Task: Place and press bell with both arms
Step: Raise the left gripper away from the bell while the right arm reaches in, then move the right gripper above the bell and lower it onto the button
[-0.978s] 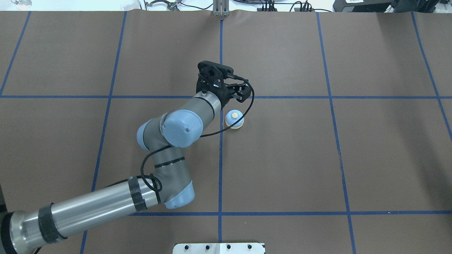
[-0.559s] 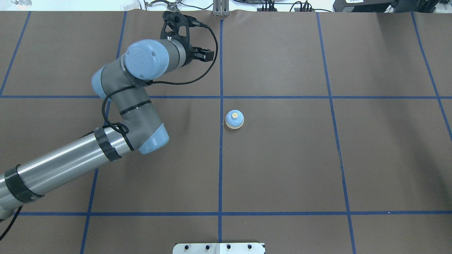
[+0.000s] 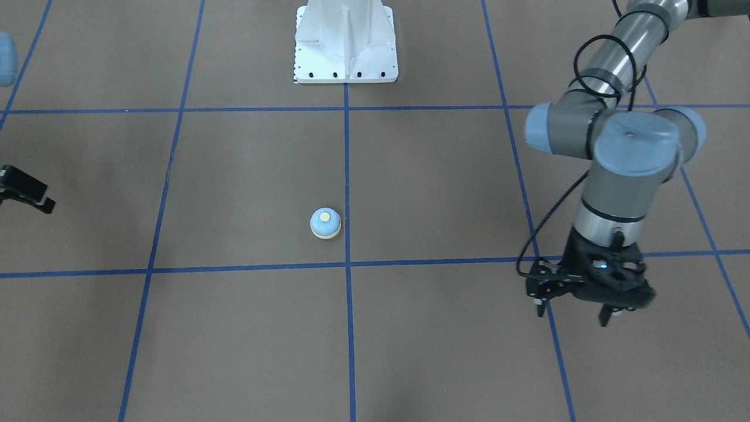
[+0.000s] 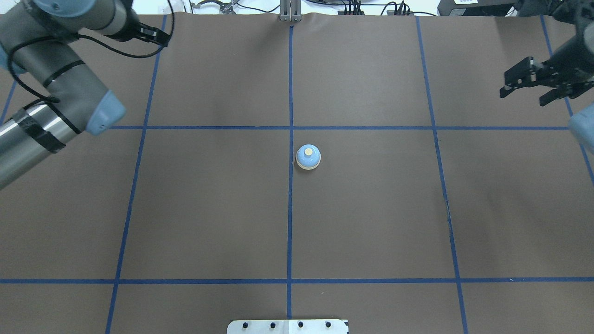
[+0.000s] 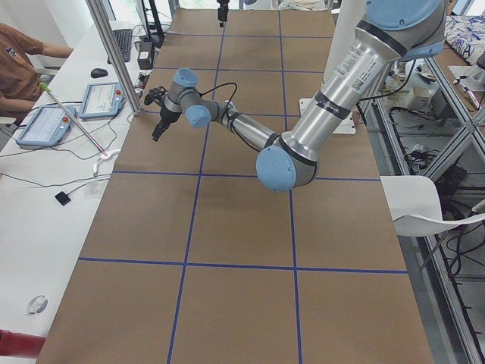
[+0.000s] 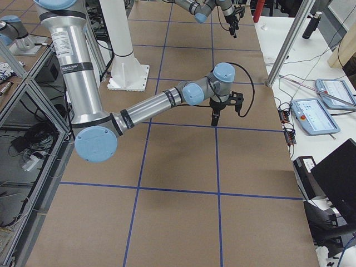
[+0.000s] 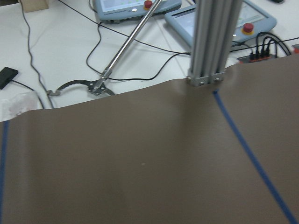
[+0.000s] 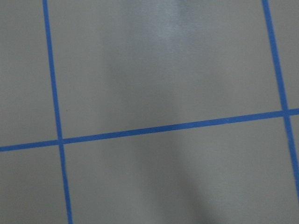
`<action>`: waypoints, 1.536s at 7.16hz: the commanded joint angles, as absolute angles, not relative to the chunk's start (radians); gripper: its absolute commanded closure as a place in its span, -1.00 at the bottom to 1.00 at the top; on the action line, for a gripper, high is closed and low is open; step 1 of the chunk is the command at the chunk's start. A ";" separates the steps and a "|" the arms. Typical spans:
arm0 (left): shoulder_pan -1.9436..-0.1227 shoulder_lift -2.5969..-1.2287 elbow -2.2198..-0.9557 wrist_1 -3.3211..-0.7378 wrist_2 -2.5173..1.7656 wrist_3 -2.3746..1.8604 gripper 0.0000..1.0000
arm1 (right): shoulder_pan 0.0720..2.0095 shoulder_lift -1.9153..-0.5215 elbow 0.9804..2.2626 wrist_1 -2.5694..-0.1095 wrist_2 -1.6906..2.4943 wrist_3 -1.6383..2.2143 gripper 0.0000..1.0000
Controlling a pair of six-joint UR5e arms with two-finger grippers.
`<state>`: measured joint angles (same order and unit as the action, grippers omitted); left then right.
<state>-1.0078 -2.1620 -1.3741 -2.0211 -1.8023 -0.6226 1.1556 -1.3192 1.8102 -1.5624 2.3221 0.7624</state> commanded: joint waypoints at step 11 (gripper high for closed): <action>-1.184 -1.916 -1.532 -1.672 -1.996 -0.146 -1.00 | 0.643 -0.835 1.554 -1.537 2.016 1.269 1.00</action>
